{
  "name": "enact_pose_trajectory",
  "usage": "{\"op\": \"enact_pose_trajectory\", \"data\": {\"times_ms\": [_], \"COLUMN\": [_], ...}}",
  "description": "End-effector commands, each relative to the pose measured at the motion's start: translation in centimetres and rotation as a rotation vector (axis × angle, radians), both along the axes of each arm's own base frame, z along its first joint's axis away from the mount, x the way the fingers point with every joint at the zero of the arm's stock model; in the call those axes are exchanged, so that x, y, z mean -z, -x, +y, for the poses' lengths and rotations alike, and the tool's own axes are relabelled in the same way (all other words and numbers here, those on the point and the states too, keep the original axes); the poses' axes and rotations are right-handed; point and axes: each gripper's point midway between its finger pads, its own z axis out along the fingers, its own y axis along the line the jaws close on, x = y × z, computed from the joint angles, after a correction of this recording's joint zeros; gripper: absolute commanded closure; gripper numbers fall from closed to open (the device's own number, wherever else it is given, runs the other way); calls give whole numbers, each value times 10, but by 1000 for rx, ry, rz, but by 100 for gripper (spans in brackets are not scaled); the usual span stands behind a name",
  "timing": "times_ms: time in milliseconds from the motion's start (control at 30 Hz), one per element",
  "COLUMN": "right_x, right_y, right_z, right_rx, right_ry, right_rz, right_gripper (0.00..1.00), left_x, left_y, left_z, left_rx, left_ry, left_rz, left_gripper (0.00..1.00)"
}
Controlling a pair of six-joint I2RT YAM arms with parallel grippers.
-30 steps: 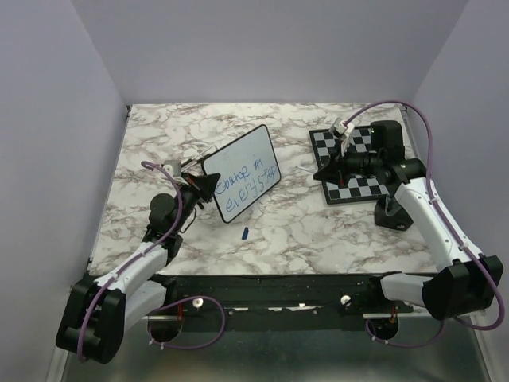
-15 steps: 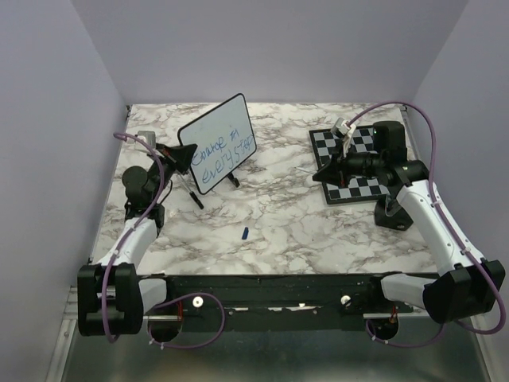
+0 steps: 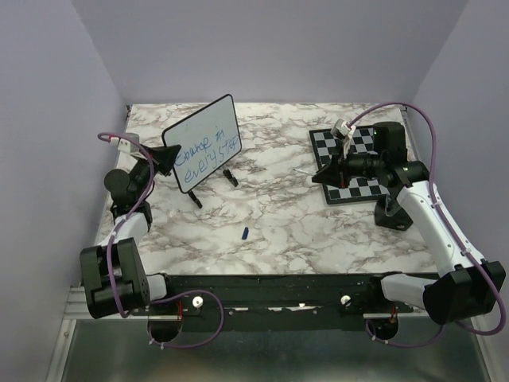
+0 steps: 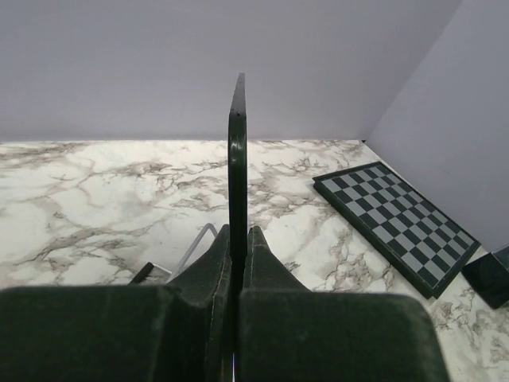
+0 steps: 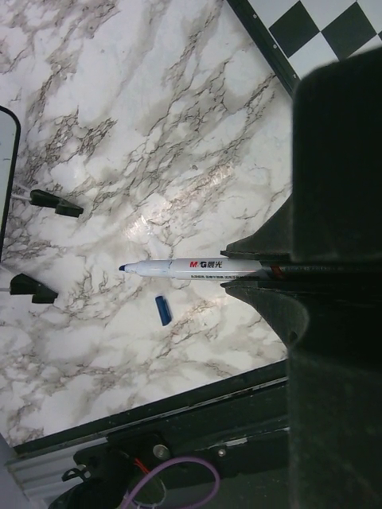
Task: Write a sentence on the whiteboard
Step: Put down the whiteboard on the whiteboard stand.
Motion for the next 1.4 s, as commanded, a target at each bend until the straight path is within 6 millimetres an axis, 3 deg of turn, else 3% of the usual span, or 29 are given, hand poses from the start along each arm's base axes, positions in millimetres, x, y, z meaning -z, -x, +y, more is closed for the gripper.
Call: {"op": "enact_pose_trajectory", "data": {"times_ms": [0,100,300,400,667,767,967,1233,1367], "right_x": [1,3,4,3,3,3,2,0,-1], "right_y": [8,9,12,13,14,14,16,18,19], "right_z": [1,3,4,4,4,4,4,4,3], "right_rx": [-31,-46,-58,-60,-63,-64,-66,-70,-70], "right_ry": [-17,-21,-22,-24,-26,-26,-27,-30,-32], "right_rz": [12,23,30,27,26,29,24,20,16], "right_gripper": [99,99,100,99,99,99,100,99,99], "left_x": [-11,0,-8,-1,-37,-39,-12,-3,13], "left_y": [11,13,21,23,42,48,37,29,26], "left_z": [-1,-3,1,7,3,1,9,27,31], "left_rx": [64,99,99,81,121,124,58,15,8], "left_ry": [-61,-55,-33,-31,64,65,19,29,25], "left_rz": [-127,-97,-124,-102,-191,-198,-137,-116,-71], "left_gripper": [100,100,100,100,100,100,100,100,100]}}
